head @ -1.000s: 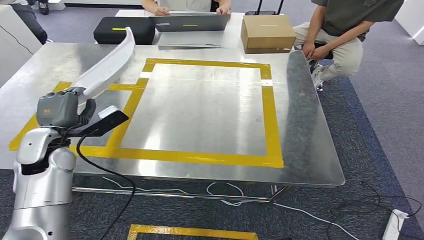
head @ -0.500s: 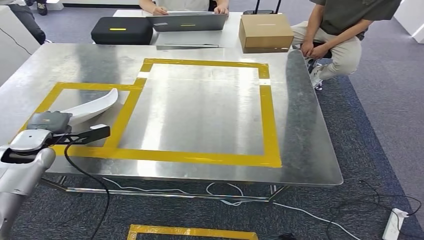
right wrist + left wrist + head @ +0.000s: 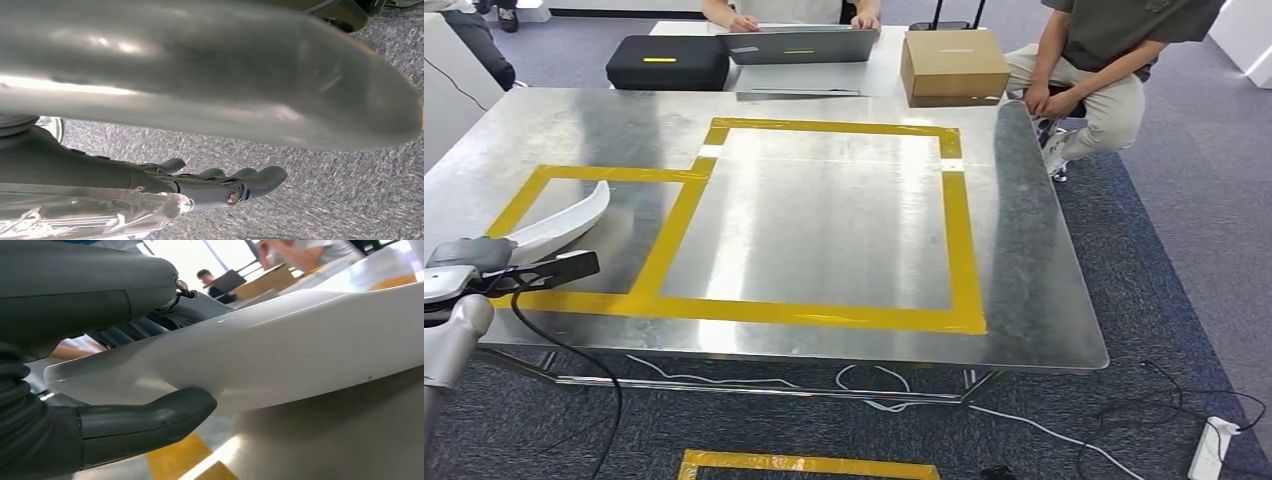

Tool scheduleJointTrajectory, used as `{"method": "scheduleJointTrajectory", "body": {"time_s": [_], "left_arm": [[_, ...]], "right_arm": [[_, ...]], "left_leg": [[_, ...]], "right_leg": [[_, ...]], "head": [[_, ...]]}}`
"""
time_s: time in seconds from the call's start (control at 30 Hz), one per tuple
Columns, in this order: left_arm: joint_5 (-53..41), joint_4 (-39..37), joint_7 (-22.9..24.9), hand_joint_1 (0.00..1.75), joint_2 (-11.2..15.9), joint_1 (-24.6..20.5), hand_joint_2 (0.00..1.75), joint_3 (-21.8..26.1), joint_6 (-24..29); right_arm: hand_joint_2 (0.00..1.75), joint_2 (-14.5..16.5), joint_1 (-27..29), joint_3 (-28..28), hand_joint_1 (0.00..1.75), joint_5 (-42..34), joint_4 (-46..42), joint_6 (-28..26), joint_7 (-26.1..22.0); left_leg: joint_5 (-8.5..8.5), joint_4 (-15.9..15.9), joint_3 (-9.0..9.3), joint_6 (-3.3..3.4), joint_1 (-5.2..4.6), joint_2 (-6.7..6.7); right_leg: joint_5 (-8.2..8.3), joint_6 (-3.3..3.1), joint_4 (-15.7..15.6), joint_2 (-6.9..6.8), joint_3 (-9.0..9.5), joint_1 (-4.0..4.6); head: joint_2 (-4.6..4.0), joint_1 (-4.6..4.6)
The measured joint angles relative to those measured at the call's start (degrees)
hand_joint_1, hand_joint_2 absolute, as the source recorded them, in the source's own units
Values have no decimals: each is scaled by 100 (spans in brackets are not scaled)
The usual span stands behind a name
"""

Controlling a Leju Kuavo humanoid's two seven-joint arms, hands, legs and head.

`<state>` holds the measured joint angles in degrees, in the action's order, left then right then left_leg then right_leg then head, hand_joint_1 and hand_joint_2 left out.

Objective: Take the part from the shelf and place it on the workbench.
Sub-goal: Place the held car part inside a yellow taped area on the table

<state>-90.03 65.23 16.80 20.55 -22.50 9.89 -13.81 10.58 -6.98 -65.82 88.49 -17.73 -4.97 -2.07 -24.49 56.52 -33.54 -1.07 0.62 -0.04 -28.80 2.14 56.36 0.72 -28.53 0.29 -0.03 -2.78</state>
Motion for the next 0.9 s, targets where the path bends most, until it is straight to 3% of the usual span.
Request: {"method": "scheduleJointTrajectory", "body": {"time_s": [0.13,0.23,0.33,0.43,0.5,0.7,0.9], "left_arm": [[-3,35,394,175,13,100,175,472,-61],[-4,183,252,175,-22,231,175,795,-81],[-7,305,-175,175,-92,299,175,939,-59],[-8,338,-1270,175,-249,280,175,954,199],[13,340,-1709,175,-421,242,175,908,385],[30,498,-2043,175,-921,143,175,752,537],[96,574,-2431,175,-1055,190,175,524,397]], "right_arm": [[0,-1,7,34,0,12,0,-4,-1],[0,-2,17,54,0,3,0,-2,-8],[0,-3,21,60,0,-25,0,1,-36],[0,-14,24,58,0,-82,0,-3,-96],[0,-24,22,58,0,-106,0,-4,-114],[0,-51,41,61,0,-108,0,-14,-185],[0,-69,40,67,0,-108,0,-25,-174]], "left_leg": [[0,0,4,0,2,1],[-1,0,4,-1,7,0],[-3,-1,4,-4,7,-2],[-3,-1,5,-4,6,-9],[-2,-1,6,-4,5,-14],[0,0,6,-1,2,-7],[0,-1,7,-1,3,-7]], "right_leg": [[-3,-3,0,-2,-4,0],[-10,-13,0,-8,-23,1],[-12,-17,-1,-13,-40,1],[-12,-17,-3,-23,-39,0],[-10,-17,-3,-25,-32,-1],[5,-7,-3,-12,-2,-3],[4,-7,-2,-12,-3,1]], "head": [[-2,-1],[-1,-1],[-2,-1],[-2,1],[-1,2],[-2,1],[-1,0]]}}
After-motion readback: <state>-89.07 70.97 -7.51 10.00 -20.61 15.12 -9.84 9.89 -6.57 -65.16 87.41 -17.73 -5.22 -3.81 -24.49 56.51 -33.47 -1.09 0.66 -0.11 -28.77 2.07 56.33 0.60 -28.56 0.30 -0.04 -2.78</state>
